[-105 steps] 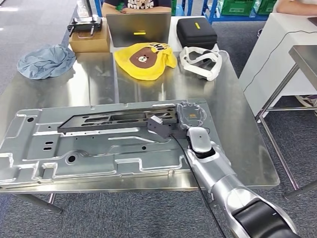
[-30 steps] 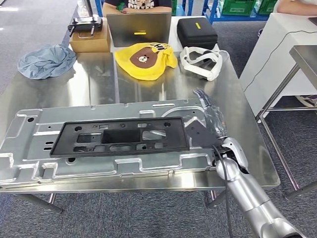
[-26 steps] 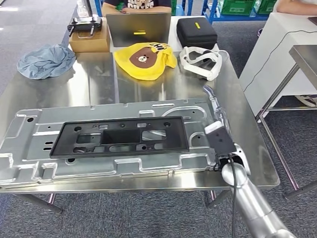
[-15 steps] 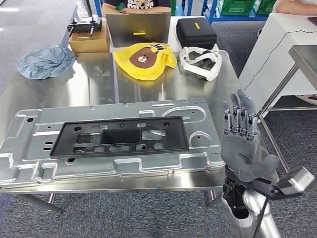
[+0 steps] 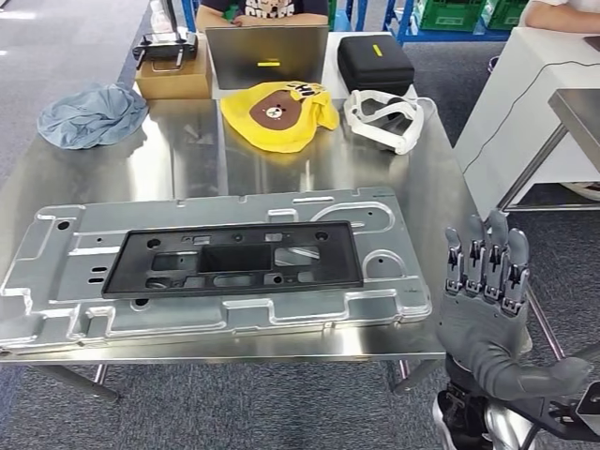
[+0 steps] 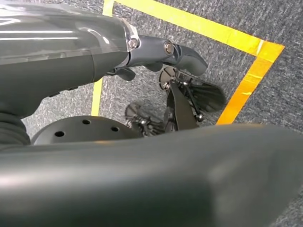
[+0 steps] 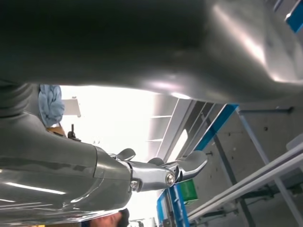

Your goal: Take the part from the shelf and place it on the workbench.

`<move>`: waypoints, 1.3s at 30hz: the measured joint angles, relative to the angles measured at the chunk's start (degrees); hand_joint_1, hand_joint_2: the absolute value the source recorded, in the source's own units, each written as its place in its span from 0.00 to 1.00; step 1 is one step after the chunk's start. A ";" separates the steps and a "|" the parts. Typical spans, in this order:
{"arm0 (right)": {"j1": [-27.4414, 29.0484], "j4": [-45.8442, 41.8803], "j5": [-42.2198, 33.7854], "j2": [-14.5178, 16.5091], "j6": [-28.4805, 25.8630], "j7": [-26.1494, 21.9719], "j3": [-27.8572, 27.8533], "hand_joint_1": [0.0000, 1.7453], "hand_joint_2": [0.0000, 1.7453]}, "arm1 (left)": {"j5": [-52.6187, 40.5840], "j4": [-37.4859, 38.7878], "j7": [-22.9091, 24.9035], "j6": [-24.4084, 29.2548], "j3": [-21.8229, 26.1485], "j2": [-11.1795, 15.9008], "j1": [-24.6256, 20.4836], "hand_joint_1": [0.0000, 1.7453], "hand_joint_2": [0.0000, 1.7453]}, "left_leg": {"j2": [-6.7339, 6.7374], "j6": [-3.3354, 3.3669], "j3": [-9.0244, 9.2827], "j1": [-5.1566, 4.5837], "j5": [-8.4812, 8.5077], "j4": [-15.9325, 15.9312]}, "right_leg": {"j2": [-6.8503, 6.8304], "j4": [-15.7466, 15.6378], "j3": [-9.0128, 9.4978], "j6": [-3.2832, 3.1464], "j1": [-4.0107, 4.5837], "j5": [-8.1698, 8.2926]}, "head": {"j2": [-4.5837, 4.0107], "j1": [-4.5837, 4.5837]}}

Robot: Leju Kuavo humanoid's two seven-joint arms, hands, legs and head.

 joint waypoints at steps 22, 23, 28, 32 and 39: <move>6.17 2.70 -2.23 7.93 9.81 0.00 -2.35 0.00 0.00 | -1.44 -0.89 0.95 1.80 0.16 2.63 1.25 0.00 0.00 | -0.59 -0.55 9.13 -1.50 -5.03 -2.46 | -0.87 -13.44 -0.17 -2.56 0.75 13.40 | 0.01 0.15; 6.40 2.90 -1.93 8.05 9.82 0.00 -2.40 0.00 0.00 | -1.46 -0.91 0.79 1.71 0.16 2.66 1.22 0.00 0.00 | -0.59 -0.52 9.07 -1.60 -4.71 -2.85 | -0.87 -13.49 -0.31 -2.15 0.68 13.81 | 0.01 0.15; 7.35 4.32 -1.22 8.15 9.67 0.00 -2.89 0.00 0.00 | -1.89 -0.96 0.09 1.38 0.16 2.68 0.87 0.00 0.00 | 0.15 0.19 6.60 -0.99 -2.11 -3.93 | -0.27 -6.15 -3.21 -1.14 0.75 6.52 | 0.02 0.50; 8.00 6.17 -1.13 8.15 10.25 0.00 -3.55 0.00 0.00 | -2.02 -0.96 -0.90 0.54 0.16 2.50 0.65 0.00 0.00 | 0.60 0.01 3.64 -0.91 -0.50 -3.01 | -0.29 -0.64 -2.03 -0.50 0.58 5.52 | 0.02 0.57; 9.69 12.39 1.17 8.19 9.94 0.00 -3.86 0.00 0.00 | -2.31 -0.96 -0.78 0.60 0.15 0.97 0.32 0.00 0.00 | 0.52 -1.82 0.65 -0.89 1.18 -0.59 | -0.30 -15.81 7.11 -1.56 0.64 8.88 | 0.02 0.55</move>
